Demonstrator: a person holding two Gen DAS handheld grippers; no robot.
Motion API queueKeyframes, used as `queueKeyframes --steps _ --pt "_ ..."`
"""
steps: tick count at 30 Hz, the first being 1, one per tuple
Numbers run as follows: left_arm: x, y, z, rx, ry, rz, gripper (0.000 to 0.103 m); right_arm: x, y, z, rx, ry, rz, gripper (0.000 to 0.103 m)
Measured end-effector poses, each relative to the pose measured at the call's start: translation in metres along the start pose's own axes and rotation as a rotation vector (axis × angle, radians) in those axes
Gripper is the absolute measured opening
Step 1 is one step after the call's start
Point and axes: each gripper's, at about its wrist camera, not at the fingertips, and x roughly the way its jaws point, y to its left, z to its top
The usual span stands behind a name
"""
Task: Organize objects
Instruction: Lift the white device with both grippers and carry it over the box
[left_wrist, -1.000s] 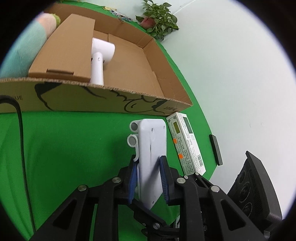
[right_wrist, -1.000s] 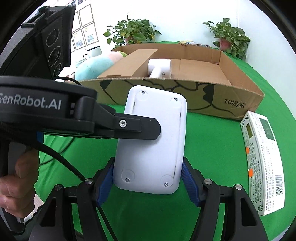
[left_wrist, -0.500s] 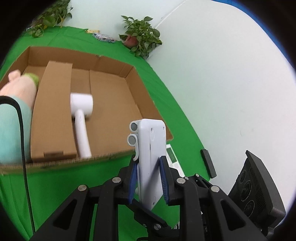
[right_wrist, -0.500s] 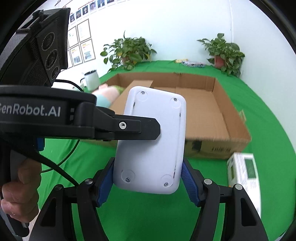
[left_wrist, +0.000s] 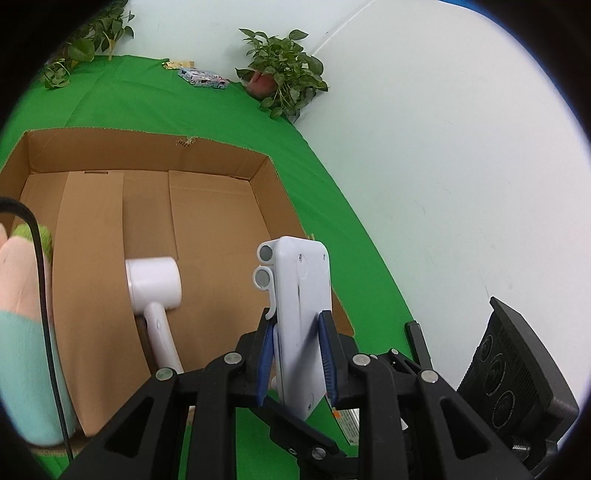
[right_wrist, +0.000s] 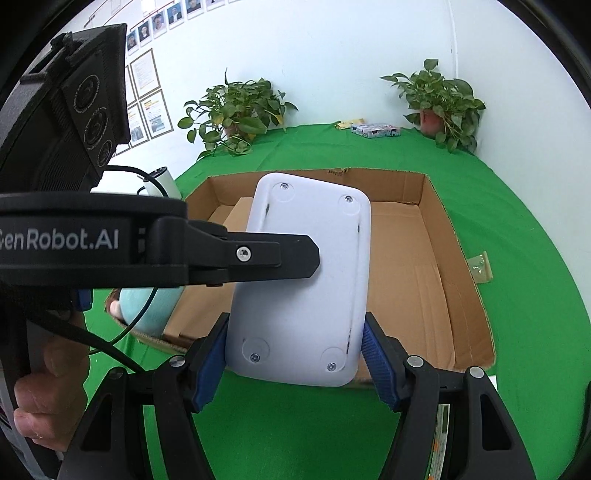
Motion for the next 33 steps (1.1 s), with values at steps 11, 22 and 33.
queueKeyframes --steps 11,22,33 --pt "0.044 0.038 0.026 -0.1 0.092 0.062 0.022 0.069 -0.029 0.038 0.046 0.136 0.087 0.065" --pt "0.08 0.06 0.011 -0.168 0.179 0.121 0.022 0.12 -0.054 0.016 0.106 0.276 0.159 0.065" --pt "0.095 0.065 -0.005 -0.212 0.255 0.181 0.023 0.13 -0.055 -0.013 0.124 0.385 0.224 0.065"
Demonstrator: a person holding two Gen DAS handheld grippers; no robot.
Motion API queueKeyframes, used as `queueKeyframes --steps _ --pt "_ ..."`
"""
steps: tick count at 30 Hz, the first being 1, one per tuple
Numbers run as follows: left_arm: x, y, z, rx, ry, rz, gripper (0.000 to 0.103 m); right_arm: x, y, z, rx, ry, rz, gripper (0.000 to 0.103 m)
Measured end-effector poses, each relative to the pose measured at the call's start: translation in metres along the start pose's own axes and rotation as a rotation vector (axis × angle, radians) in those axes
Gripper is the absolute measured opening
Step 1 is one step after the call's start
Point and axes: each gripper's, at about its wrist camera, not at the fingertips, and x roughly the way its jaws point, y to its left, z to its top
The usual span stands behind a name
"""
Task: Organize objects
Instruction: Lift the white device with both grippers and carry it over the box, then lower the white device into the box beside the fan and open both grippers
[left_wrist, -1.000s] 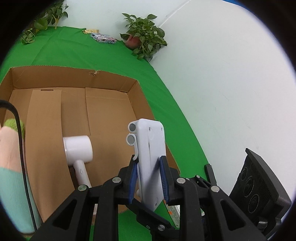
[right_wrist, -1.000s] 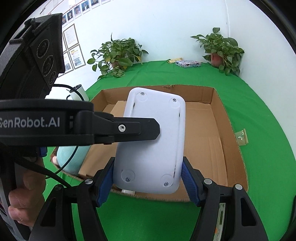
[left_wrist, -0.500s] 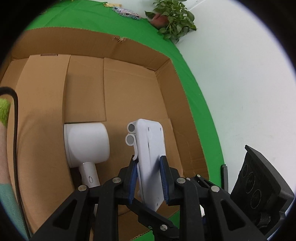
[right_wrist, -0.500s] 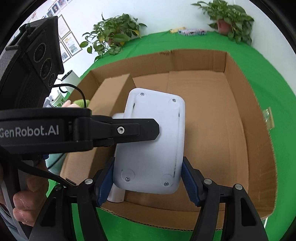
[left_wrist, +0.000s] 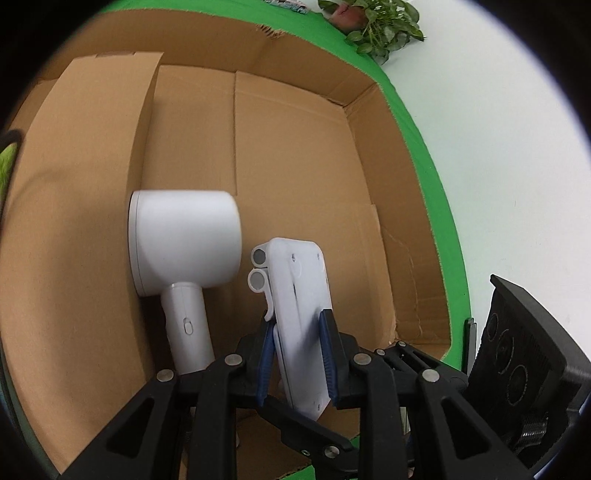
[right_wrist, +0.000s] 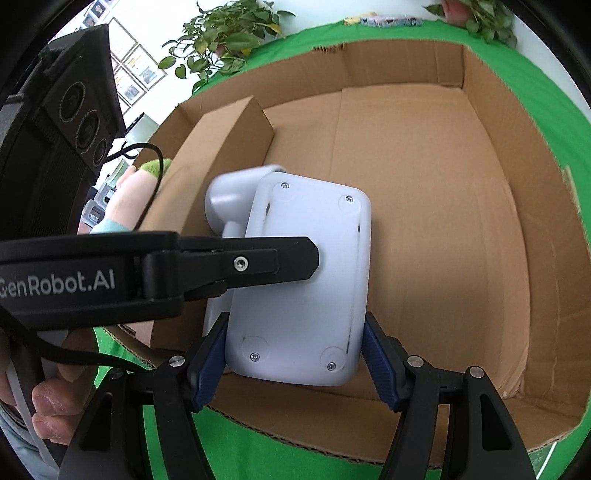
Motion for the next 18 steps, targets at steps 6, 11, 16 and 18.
queueKeyframes --steps 6,11,16,18 --pt "0.001 -0.001 0.001 -0.024 0.02 0.019 0.023 0.003 -0.002 0.001 0.021 0.032 0.016 0.065" --pt "-0.01 0.001 0.003 -0.033 -0.014 0.048 0.023 0.004 0.0 0.0 0.014 0.042 0.008 0.064" --pt "-0.041 -0.001 0.007 -0.005 -0.107 0.041 0.025 0.01 0.008 -0.003 -0.015 0.061 -0.061 0.065" --pt "-0.046 -0.001 0.006 0.002 -0.113 0.046 0.025 0.01 0.008 -0.002 -0.003 0.066 -0.06 0.065"
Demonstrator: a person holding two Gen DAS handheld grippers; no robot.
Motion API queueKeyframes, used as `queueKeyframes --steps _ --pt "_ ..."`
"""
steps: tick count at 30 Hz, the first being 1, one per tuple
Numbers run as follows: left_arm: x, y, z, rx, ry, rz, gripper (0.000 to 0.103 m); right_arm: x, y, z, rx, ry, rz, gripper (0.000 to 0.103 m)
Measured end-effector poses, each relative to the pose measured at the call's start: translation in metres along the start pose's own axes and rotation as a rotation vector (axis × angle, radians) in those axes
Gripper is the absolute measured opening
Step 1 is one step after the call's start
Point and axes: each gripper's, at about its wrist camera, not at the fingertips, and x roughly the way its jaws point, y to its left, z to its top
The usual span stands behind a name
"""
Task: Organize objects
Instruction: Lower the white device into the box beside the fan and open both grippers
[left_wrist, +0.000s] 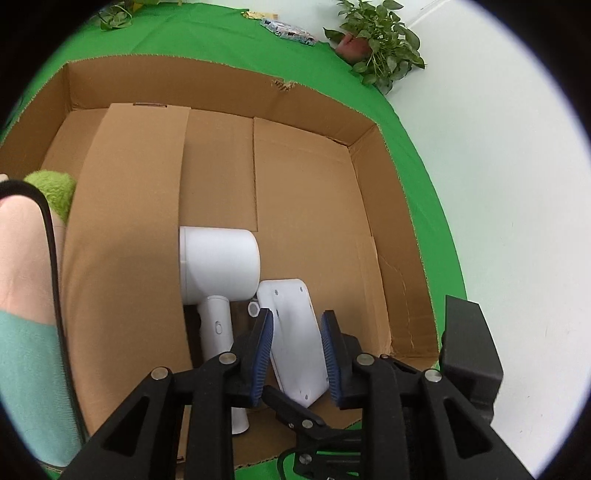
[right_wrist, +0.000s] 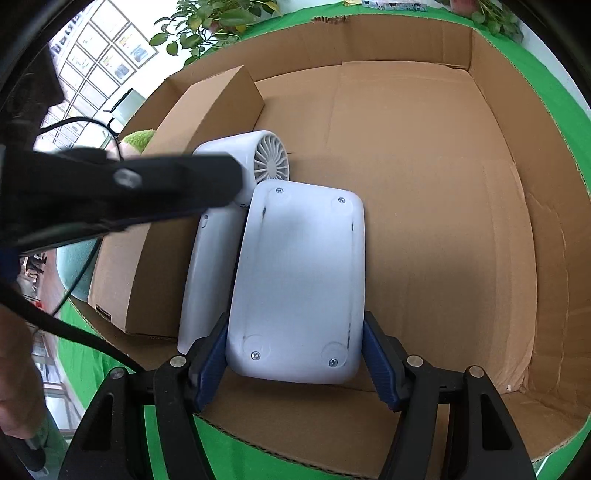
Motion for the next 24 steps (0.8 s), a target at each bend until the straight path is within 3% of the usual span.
queueKeyframes --steps 6,12,13,15,24 --pt "-0.009 0.012 -0.006 -0.014 -0.011 -0.004 0.025 -0.002 0.003 0.001 0.008 0.025 0.012 0.069" --pt "-0.012 0.021 -0.01 -0.025 -0.037 -0.006 0.025 -0.023 -0.002 0.006 0.015 -0.039 0.042 0.068" --pt "-0.012 0.023 -0.01 -0.027 -0.041 -0.005 0.025 -0.021 -0.004 0.007 0.024 -0.033 0.029 0.066" --pt "-0.009 0.024 -0.007 -0.029 -0.043 -0.006 0.025 -0.015 -0.005 0.008 0.03 -0.009 0.022 0.051" --pt "-0.015 0.031 -0.015 -0.024 -0.049 -0.014 0.025 -0.002 -0.006 0.013 -0.006 -0.022 0.024 0.05"
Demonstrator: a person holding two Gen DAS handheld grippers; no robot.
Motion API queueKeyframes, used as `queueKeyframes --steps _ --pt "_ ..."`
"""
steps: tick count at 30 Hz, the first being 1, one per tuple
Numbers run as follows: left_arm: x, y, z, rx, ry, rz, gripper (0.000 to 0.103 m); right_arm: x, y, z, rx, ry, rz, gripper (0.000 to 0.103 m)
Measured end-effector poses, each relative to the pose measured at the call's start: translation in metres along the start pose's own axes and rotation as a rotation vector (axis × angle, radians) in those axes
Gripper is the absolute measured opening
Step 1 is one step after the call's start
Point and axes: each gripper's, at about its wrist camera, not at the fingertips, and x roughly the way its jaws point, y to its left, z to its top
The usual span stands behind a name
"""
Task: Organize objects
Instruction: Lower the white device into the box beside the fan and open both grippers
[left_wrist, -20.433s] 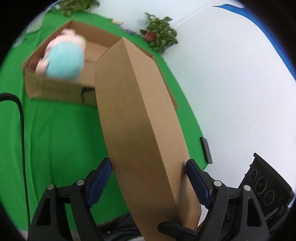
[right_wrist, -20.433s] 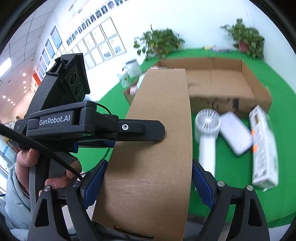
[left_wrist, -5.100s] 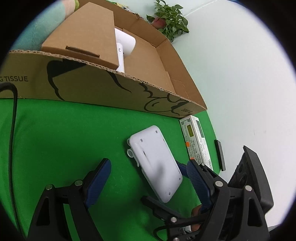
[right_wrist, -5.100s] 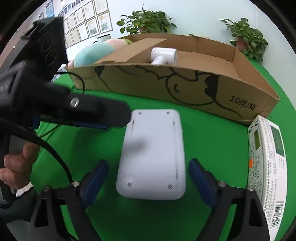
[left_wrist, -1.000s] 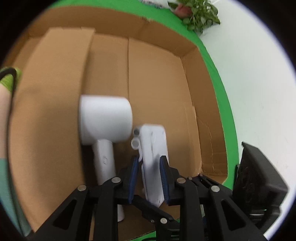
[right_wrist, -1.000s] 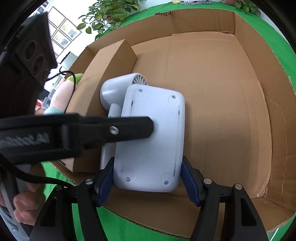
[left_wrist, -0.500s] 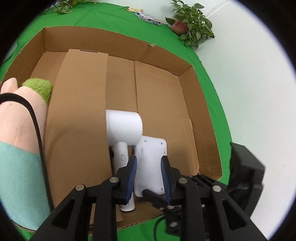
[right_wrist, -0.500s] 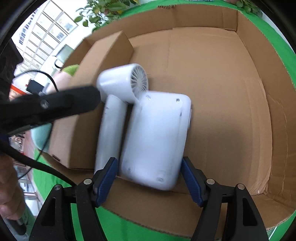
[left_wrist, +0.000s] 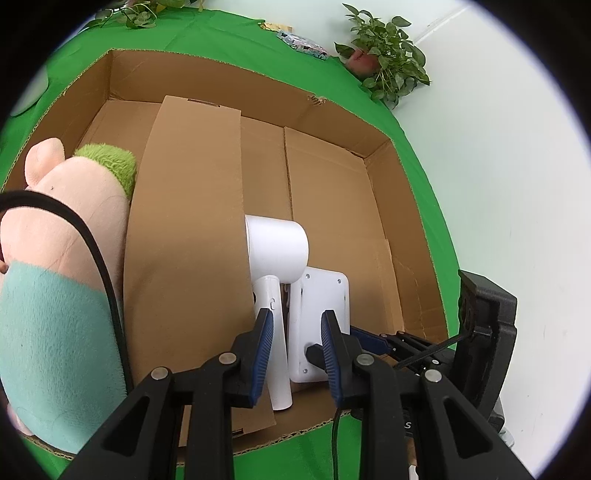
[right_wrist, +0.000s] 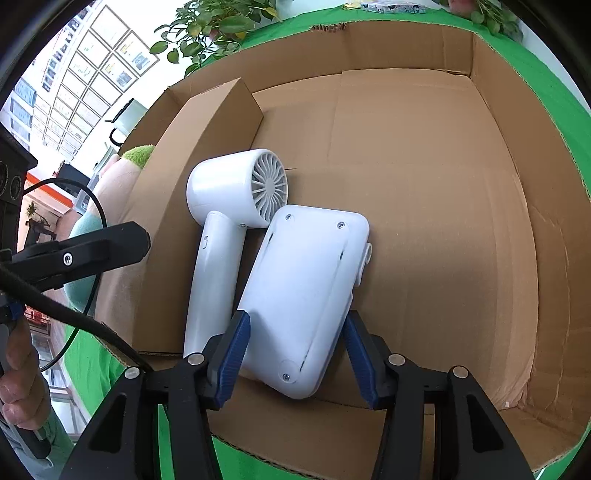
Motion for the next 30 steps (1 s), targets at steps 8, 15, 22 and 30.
queueKeyframes --steps 8,15,22,30 --pt "-0.005 0.0 -0.006 0.021 -0.004 -0.001 0.025 0.006 0.0 0.013 0.082 -0.009 -0.037 0.057" --pt "-0.008 0.0 -0.009 0.048 -0.02 0.033 0.025 0.011 0.013 0.016 0.042 -0.032 -0.115 0.06" --pt "-0.012 -0.004 -0.01 0.073 -0.043 0.048 0.025 0.001 0.021 0.004 -0.043 -0.02 -0.133 0.052" --pt "-0.014 -0.007 -0.013 0.089 -0.052 0.07 0.025 -0.003 0.012 0.002 -0.02 -0.02 -0.082 0.052"
